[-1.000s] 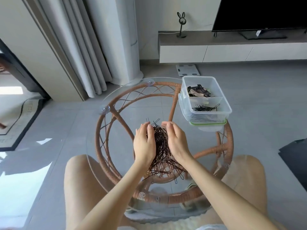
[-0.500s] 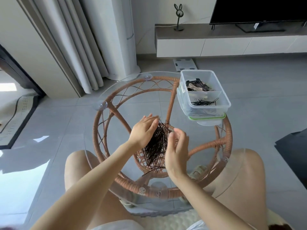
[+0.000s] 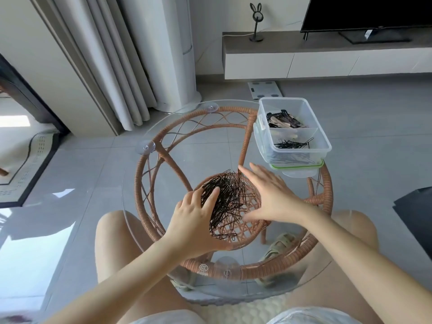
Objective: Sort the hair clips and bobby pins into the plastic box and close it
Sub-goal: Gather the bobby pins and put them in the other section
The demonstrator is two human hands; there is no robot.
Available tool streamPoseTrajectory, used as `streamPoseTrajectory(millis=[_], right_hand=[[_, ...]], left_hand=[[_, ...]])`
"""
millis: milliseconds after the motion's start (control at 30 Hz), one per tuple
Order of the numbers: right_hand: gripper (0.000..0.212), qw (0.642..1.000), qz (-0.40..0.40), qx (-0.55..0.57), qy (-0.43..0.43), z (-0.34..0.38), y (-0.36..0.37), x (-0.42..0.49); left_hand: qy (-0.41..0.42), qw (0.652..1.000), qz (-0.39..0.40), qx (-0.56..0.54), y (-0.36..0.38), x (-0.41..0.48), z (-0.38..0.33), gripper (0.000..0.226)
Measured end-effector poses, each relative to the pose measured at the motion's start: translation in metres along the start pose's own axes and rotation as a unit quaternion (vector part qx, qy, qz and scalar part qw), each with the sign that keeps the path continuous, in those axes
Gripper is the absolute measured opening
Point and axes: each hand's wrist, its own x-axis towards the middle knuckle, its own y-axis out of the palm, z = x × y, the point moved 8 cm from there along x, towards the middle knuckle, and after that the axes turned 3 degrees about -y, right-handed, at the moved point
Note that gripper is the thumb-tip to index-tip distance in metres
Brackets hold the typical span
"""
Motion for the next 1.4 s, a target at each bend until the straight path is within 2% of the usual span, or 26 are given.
streamPoseTrajectory(millis=[100,167,233,367,433,533,633,833,1067,1400], right_hand=[[0.118,0.997,0.047,-0.051,-0.030,0.004,0.007,0.021],[0.112,0.995,0.051,-0.072,-0.054,0.011,0.007,0.031],[0.099,0.994,0.035,-0.074,-0.074,0.018,0.004,0.035],[0.069,0.996,0.014,0.011,-0.085,0.027,0.001,0.035],[0.058,0.996,0.005,0.015,-0.085,0.027,0.001,0.035],[0.038,0.996,-0.018,0.028,-0.086,0.024,-0.002,0.034],[0.029,0.995,-0.028,0.031,-0.086,0.022,-0.005,0.034],[0.023,0.996,-0.036,0.041,-0.077,0.021,-0.012,0.032],[0.019,0.990,-0.084,0.095,-0.053,0.013,-0.042,0.023],[0.013,0.969,-0.153,0.192,-0.010,0.008,-0.094,0.009]], left_hand=[[-0.019,0.999,-0.030,-0.038,-0.004,0.016,0.001,0.114],[-0.026,0.998,-0.031,-0.055,-0.007,0.025,0.004,0.104],[-0.036,0.997,-0.030,-0.066,-0.010,0.031,0.007,0.087],[-0.050,0.996,-0.016,-0.069,-0.016,0.037,0.011,0.048],[-0.051,0.996,-0.013,-0.070,-0.020,0.038,0.013,0.037],[-0.048,0.996,-0.012,-0.075,-0.025,0.038,0.016,0.037],[-0.048,0.994,-0.019,-0.092,-0.035,0.037,0.020,0.035],[-0.045,0.992,-0.022,-0.112,-0.046,0.035,0.024,0.027],[-0.069,0.982,-0.087,-0.154,-0.080,0.033,0.038,0.018],[-0.092,0.957,-0.116,-0.249,-0.106,0.039,0.043,0.014]])
